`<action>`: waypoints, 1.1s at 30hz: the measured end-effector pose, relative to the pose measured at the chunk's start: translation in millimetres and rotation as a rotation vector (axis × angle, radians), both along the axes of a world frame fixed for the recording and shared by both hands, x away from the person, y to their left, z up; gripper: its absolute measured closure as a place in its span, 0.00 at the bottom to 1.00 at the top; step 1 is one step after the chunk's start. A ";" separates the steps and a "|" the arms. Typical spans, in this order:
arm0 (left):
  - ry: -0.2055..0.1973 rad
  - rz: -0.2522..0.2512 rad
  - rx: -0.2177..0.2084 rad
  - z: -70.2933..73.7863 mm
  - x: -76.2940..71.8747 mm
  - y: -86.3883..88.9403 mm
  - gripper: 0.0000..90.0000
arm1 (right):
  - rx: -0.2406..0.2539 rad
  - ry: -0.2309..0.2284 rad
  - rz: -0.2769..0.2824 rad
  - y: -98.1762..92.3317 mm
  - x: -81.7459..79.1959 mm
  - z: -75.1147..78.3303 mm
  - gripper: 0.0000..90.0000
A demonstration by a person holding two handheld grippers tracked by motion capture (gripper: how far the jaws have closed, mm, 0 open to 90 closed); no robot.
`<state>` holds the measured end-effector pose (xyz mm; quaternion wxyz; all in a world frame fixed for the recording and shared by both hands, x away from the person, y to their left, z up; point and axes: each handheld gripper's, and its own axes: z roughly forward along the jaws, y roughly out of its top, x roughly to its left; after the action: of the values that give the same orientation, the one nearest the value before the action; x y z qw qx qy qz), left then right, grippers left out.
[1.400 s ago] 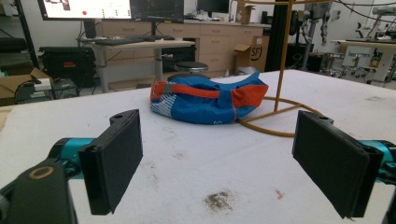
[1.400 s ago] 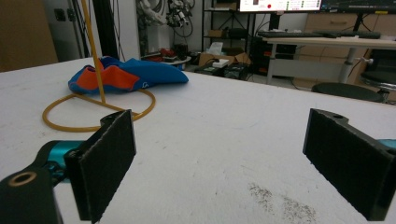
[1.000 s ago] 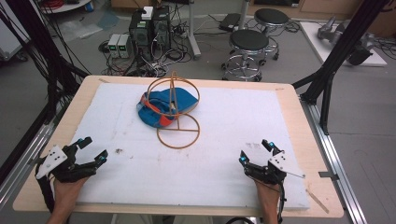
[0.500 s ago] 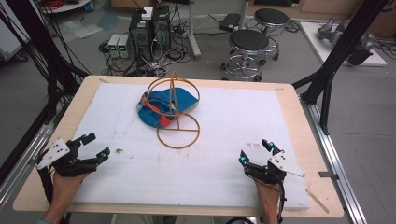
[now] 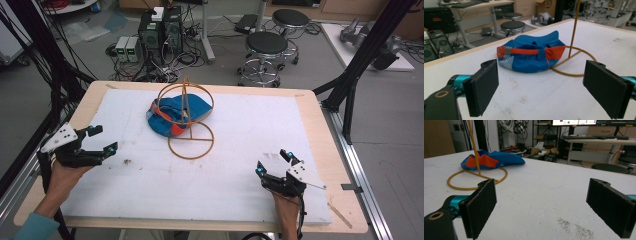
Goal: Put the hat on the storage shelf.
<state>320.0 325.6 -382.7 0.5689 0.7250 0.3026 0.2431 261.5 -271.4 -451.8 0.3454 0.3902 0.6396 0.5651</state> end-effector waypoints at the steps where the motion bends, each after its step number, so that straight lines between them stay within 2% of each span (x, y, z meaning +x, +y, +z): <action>1: 0.000 0.000 0.000 0.0 0.0 0.0 0.15 | 0.000 0.000 0.000 0.0 0.0 0.0 0.09; 2: 0.011 -0.017 0.026 6.0 10.2 -2.1 0.15 | 0.001 0.000 0.000 0.0 0.0 0.0 0.09; 3: 0.011 -0.017 0.026 6.0 10.2 -2.1 0.14 | 0.003 0.001 0.000 0.0 0.0 -0.1 0.09; 5: 0.022 -0.028 0.041 12.0 20.7 -5.4 0.14 | 0.007 0.006 -0.001 -0.3 -0.2 0.0 0.09; 6: 0.020 -0.038 0.055 17.9 30.7 -10.0 0.13 | 0.007 0.005 0.000 -0.4 -0.1 -0.1 0.09; 7: 0.020 -0.038 0.055 17.9 30.7 -10.0 0.14 | 0.007 0.005 0.000 -0.4 -0.1 -0.1 0.09; 10: 0.023 -0.061 0.081 25.0 44.4 -18.8 0.13 | 0.007 0.006 -0.001 -0.3 -0.2 0.0 0.09; 14: 0.038 -0.112 0.081 30.2 60.4 -27.7 0.13 | 0.010 0.006 -0.001 -0.3 -0.1 0.0 0.09; 17: 0.057 -0.127 0.070 33.5 73.2 -31.0 0.13 | 0.012 0.008 0.002 -0.5 -0.2 0.0 0.09; 22: 0.073 -0.133 0.083 42.2 92.4 -35.0 0.13 | 0.011 0.006 0.001 -0.4 0.0 0.0 0.09; 24: 0.078 -0.136 0.095 43.9 99.6 -37.6 0.13 | 0.010 0.006 0.000 -0.3 -0.1 0.0 0.09; 25: 0.069 -0.129 0.089 43.6 102.6 -38.7 0.13 | 0.010 0.006 -0.001 -0.3 -0.1 0.0 0.09; 26: 0.082 -0.126 0.079 40.5 109.3 -40.1 0.13 | 0.006 0.006 -0.001 -0.3 -0.1 -0.1 0.09; 27: 0.082 -0.126 0.079 40.5 109.3 -40.1 0.13 | 0.006 0.006 -0.001 -0.3 -0.1 -0.1 0.09; 29: 0.097 -0.116 0.111 36.8 118.7 -44.8 0.13 | 0.005 0.004 0.000 -0.3 0.0 -0.1 0.09; 33: 0.112 -0.125 0.127 36.2 127.8 -53.5 0.13 | 0.013 0.008 0.001 -0.4 -0.1 -0.1 0.09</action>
<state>447.8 272.1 -346.5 0.5182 0.7895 0.2721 0.1848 261.4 -271.8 -451.9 0.3400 0.3942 0.6375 0.5680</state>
